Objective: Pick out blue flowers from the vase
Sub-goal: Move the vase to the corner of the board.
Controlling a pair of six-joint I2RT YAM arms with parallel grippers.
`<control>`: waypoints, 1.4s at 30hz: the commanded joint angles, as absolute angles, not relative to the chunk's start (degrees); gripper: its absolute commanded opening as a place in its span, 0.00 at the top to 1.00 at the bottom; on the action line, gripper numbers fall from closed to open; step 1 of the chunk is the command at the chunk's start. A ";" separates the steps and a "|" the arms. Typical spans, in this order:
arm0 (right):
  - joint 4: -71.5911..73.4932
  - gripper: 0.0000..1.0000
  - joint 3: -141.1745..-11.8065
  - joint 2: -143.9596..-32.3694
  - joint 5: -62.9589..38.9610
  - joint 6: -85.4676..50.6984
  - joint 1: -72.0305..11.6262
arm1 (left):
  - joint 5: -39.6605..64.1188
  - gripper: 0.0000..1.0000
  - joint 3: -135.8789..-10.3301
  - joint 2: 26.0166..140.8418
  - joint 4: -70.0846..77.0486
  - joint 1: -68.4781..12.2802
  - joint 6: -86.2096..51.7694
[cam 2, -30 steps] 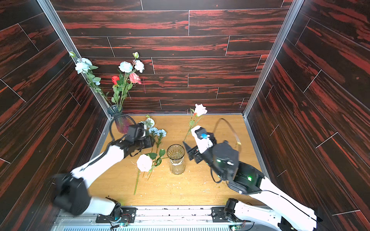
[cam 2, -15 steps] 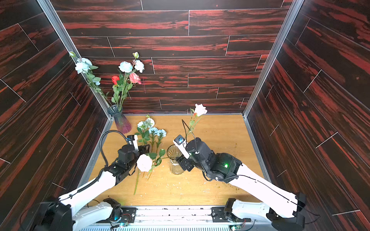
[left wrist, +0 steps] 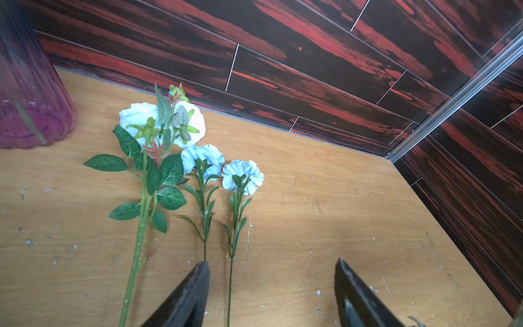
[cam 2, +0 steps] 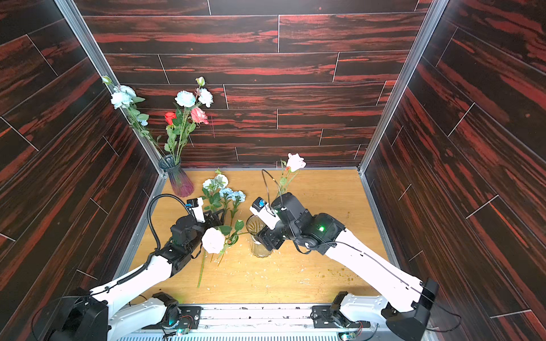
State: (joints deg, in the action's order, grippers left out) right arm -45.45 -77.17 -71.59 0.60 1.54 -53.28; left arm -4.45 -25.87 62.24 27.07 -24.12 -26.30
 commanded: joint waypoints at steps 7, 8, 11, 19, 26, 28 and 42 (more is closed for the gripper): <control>-47.97 0.24 -82.78 -79.22 -7.31 4.73 -51.25 | -4.83 0.28 -24.08 59.30 29.82 -24.26 -23.97; -48.82 0.25 -83.71 -80.46 -7.74 5.19 -50.88 | -4.93 0.28 -24.17 59.25 29.56 -24.26 -23.75; -50.57 0.26 -85.47 -83.17 -8.26 6.06 -49.88 | -5.18 0.28 -24.26 58.98 28.93 -24.26 -23.12; -49.88 0.30 -85.69 -86.14 -9.67 6.56 -48.59 | -4.57 0.28 -24.52 59.61 29.14 -24.26 -22.76; -52.73 0.39 -85.22 -89.46 -10.68 5.99 -48.44 | -4.57 0.28 -24.26 58.97 28.87 -24.26 -22.27; -52.44 0.40 -84.61 -89.64 -9.92 5.55 -48.48 | -4.46 0.28 -24.30 59.22 29.00 -24.26 -22.36; -54.66 0.67 -85.48 -93.62 5.31 0.13 -48.78 | -4.13 0.29 -23.42 58.49 30.45 -24.26 -22.46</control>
